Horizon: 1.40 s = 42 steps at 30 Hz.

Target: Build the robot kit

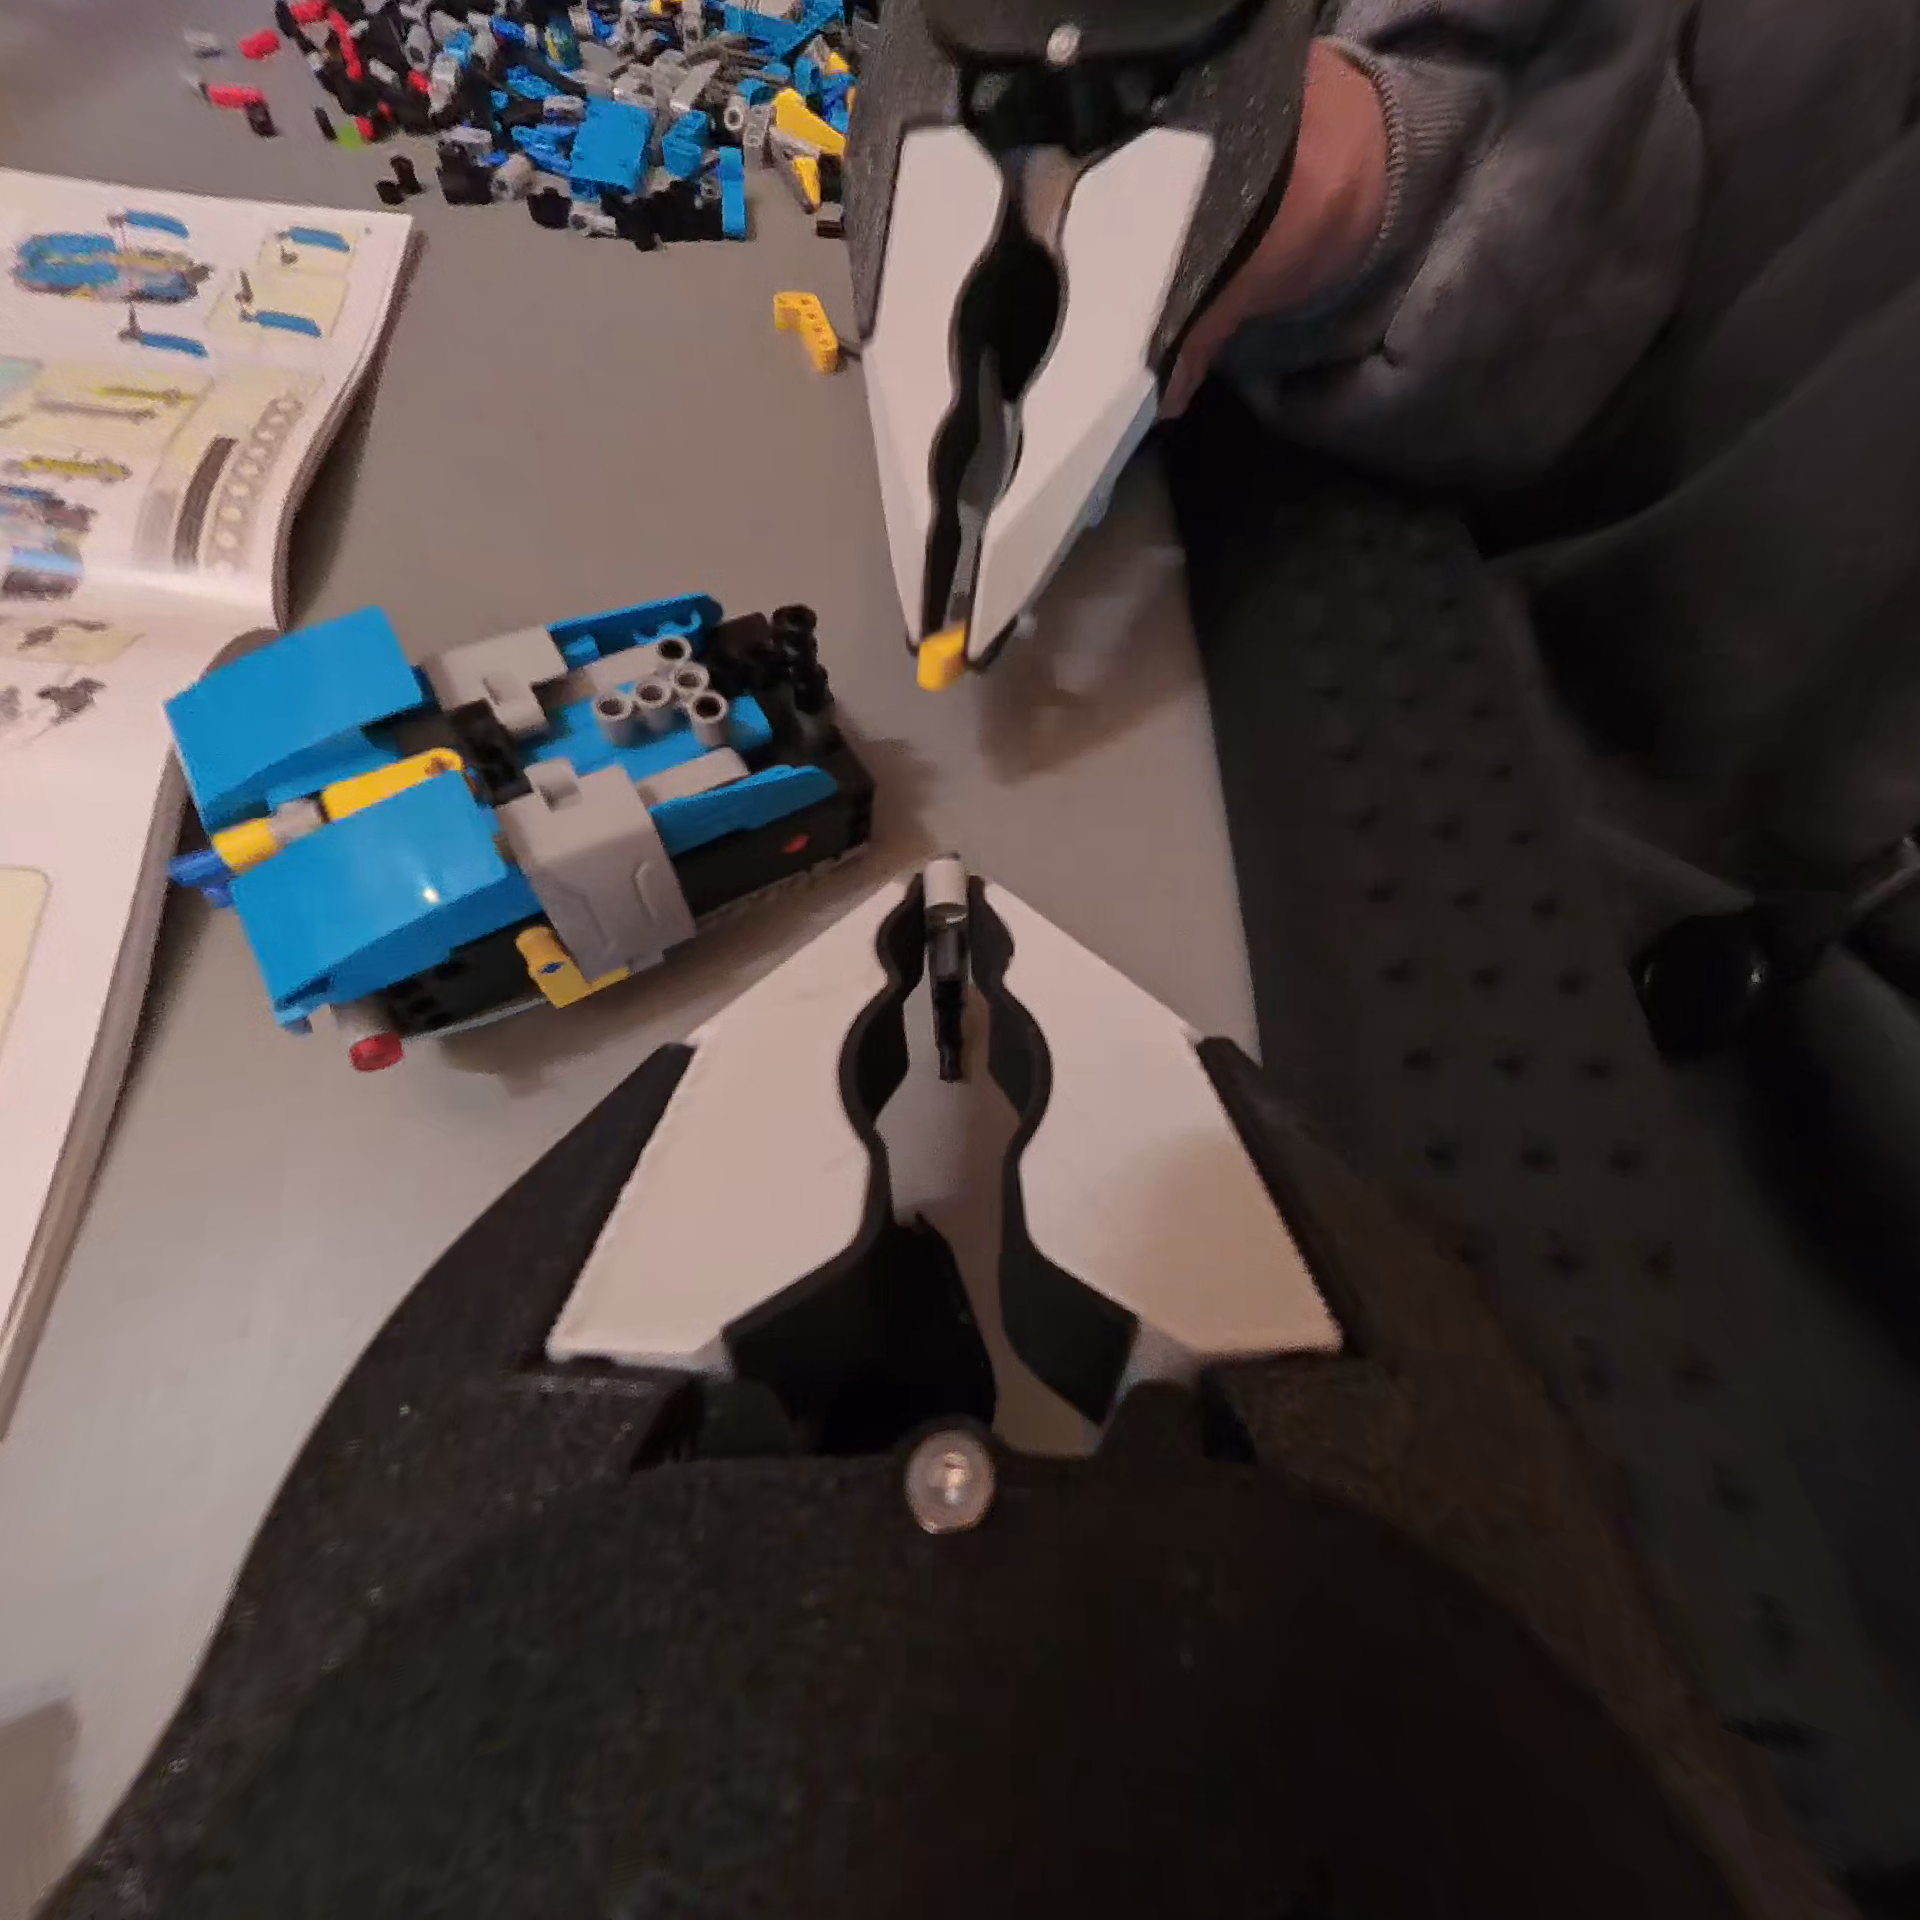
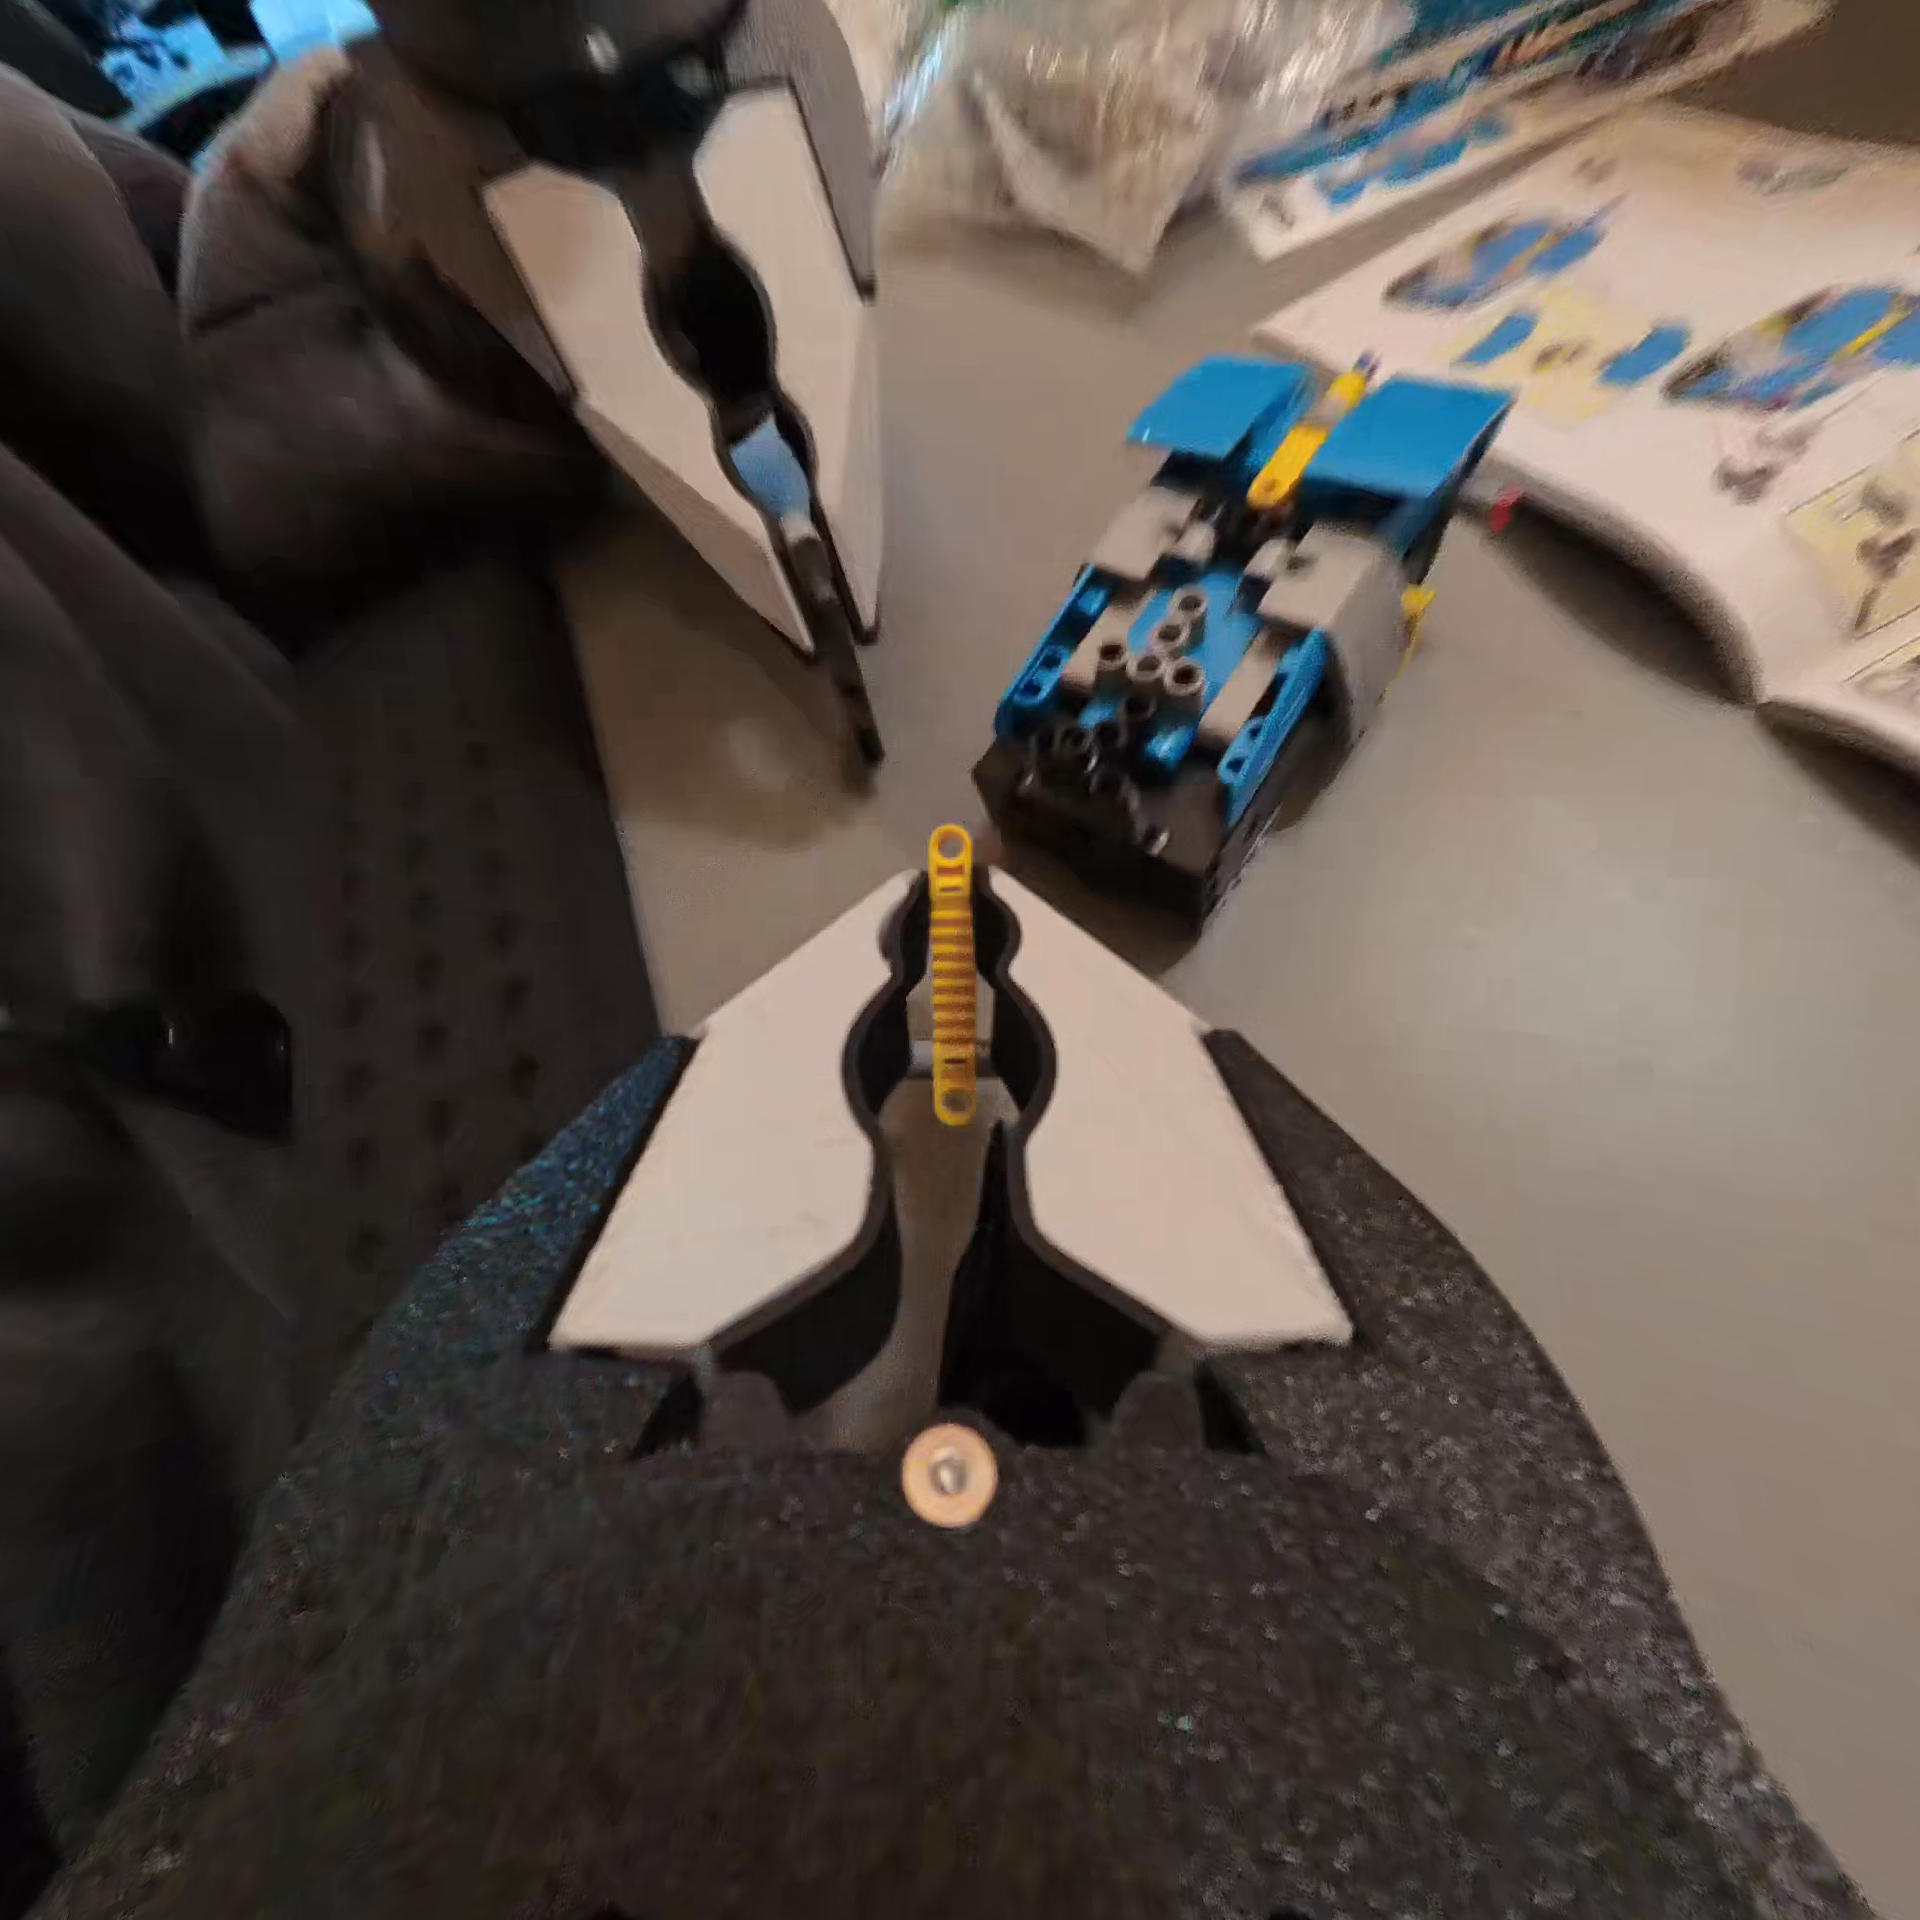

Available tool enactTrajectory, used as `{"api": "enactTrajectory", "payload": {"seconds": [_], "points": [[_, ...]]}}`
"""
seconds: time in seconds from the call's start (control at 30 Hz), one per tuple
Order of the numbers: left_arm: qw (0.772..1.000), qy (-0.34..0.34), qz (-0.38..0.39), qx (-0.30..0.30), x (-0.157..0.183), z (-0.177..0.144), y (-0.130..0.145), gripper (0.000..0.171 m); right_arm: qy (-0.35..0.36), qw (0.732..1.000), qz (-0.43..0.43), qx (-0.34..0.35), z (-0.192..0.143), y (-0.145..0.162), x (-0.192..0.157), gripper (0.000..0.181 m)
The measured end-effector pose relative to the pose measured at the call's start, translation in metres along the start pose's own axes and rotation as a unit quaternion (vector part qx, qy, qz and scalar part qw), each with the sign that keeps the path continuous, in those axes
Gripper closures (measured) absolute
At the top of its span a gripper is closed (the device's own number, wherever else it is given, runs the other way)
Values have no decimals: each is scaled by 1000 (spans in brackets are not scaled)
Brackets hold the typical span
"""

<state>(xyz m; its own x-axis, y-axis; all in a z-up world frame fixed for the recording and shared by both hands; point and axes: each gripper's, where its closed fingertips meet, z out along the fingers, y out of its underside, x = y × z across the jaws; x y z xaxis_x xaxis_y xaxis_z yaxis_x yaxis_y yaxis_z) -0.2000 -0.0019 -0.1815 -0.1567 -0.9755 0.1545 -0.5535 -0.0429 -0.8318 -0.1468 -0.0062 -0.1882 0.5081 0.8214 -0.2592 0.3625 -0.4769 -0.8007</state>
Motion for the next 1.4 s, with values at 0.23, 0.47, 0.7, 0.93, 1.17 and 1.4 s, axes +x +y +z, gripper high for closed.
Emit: {"api": "enactTrajectory", "payload": {"seconds": [0.23,0.47,0.7,0.93,1.17,1.4], "points": [[1000,-7,22,16,0,0,-3,161,22,995,-32,-91,19,29,3,174],[999,8,15,27,3,-8,-1,162,22,994,-31,-100,22,34,5,174],[999,10,24,30,5,-7,1,164,19,998,-60,-19,19,-2,-6,164],[999,21,27,31,12,-4,0,164,1,987,-156,44,32,-41,-40,167],[999,35,22,15,13,1,9,165,41,972,-230,13,47,-40,-41,168],[999,30,34,13,14,2,9,165,33,978,-208,9,48,-39,-37,174]]}}
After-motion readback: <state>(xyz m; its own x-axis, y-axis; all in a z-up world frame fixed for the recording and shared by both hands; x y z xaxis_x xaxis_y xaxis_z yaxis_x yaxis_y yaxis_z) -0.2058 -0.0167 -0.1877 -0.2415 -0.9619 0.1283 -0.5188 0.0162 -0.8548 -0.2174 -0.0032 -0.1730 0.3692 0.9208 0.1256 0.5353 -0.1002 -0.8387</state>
